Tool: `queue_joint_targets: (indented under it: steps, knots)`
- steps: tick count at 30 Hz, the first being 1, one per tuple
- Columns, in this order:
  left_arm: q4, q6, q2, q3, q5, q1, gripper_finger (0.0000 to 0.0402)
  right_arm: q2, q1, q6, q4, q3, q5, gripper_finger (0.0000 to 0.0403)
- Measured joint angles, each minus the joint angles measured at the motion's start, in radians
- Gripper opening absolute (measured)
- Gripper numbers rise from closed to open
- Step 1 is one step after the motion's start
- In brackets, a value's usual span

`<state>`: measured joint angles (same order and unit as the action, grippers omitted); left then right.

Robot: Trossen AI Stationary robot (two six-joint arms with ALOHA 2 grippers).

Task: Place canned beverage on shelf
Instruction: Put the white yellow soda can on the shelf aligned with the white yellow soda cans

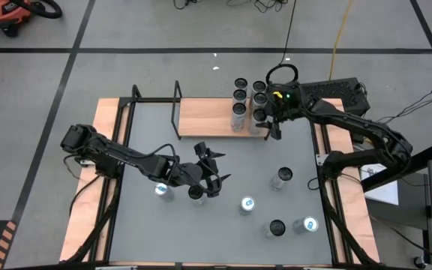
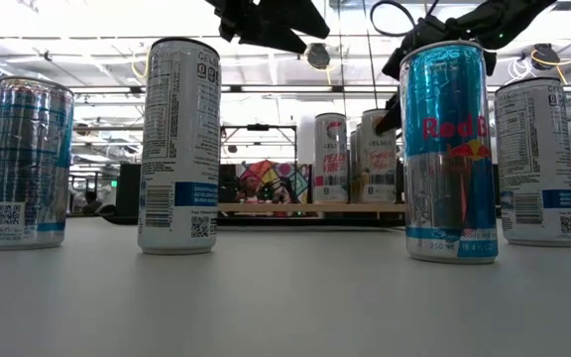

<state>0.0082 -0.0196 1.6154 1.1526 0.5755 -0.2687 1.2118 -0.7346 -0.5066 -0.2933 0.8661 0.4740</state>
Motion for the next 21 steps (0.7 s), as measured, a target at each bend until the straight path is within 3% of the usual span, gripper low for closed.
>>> queue_joint_targets:
  steps: [21]
  knots:
    - [-0.002,0.000,0.000,0.000,-0.022,0.000,0.0334,0.001,-0.011,0.023,0.019,0.000,-0.003,0.0197]
